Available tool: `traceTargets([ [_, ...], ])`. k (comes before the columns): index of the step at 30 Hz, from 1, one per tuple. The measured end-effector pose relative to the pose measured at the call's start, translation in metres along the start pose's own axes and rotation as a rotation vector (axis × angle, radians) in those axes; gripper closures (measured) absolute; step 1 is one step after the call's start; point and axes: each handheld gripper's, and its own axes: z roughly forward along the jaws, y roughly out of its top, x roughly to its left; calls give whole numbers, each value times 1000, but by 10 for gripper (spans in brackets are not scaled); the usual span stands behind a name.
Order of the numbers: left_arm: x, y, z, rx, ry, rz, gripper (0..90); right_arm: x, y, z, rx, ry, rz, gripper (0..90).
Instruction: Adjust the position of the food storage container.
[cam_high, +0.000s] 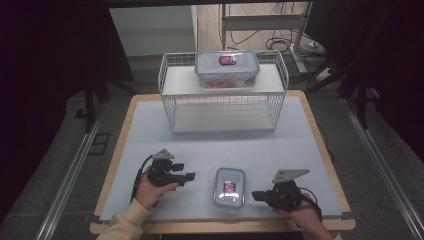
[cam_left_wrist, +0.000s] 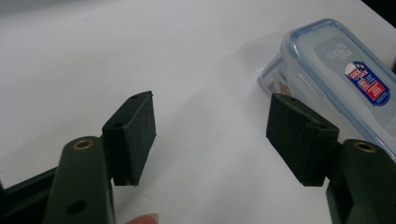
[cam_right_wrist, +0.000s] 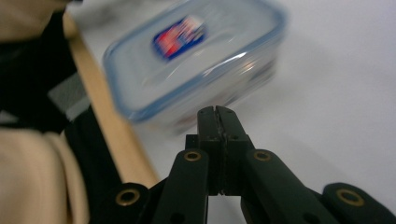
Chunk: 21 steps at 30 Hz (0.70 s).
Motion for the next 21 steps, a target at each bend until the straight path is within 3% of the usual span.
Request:
traceTargets([
  [1, 0, 0, 0, -2, 2, -4, 328, 8, -4, 5, 31, 13, -27, 899],
  [4, 1, 0, -1, -3, 5, -5, 327, 14, -6, 9, 55, 37, -50, 899],
  [10, 4, -4, -6, -7, 7, -19, 326, 21, -5, 18, 87, 45, -86, 899],
  [21, 10, -7, -14, -21, 17, -34, 325, 34, 4, 35, 95, 55, -119, 899],
])
